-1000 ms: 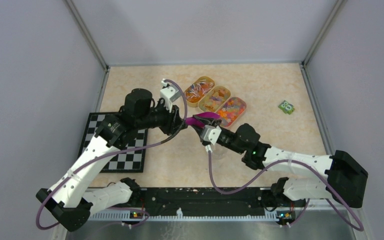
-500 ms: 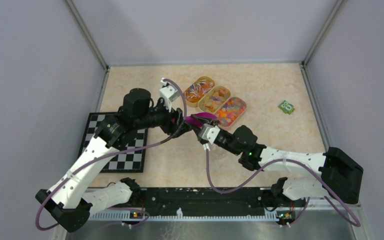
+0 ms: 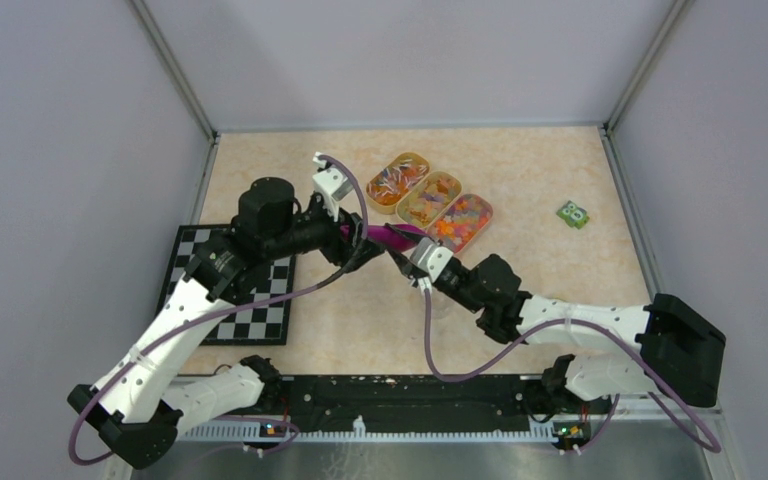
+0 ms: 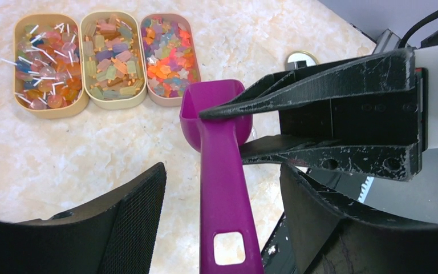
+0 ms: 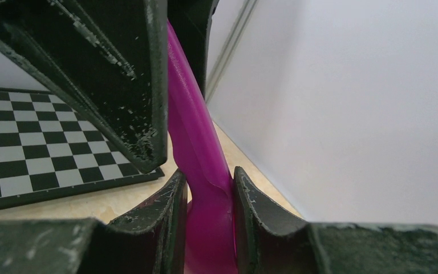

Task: Pack the candies
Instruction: Adjust the spatula, then scoop the fake candies from the storage box.

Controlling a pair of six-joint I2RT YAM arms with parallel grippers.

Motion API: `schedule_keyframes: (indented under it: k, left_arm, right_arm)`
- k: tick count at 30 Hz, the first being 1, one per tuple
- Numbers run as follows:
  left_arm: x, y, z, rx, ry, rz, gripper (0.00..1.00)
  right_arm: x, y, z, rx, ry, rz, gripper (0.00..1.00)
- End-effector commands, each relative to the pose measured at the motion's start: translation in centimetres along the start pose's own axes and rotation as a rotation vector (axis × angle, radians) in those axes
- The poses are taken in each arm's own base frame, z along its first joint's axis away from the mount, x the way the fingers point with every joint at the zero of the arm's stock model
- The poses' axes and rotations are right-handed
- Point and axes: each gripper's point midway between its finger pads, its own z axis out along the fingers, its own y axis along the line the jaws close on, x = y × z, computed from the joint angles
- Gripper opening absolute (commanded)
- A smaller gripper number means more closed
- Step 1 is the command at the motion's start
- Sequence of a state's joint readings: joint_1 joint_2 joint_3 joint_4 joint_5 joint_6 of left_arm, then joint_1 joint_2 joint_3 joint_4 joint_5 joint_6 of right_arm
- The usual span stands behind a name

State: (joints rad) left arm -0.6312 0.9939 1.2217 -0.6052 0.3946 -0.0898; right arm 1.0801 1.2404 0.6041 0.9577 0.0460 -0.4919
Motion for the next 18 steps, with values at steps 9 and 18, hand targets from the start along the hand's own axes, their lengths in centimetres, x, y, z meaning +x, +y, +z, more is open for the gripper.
schedule_keyframes:
  k: [9,18]
  left_arm:
    - [-1.4,-0.2,1.0,0.02,-0.054,0.002,0.75]
    - [-0.6,-0.2,1.1,0.027,-0.045,-0.005,0.59]
  right_arm:
    - [-1.9,0.8,0.6,-0.017,-0.085,0.032,0.0]
    - [-2.0,1.2,0.9,-0.009,-0.096,0.051,0.0]
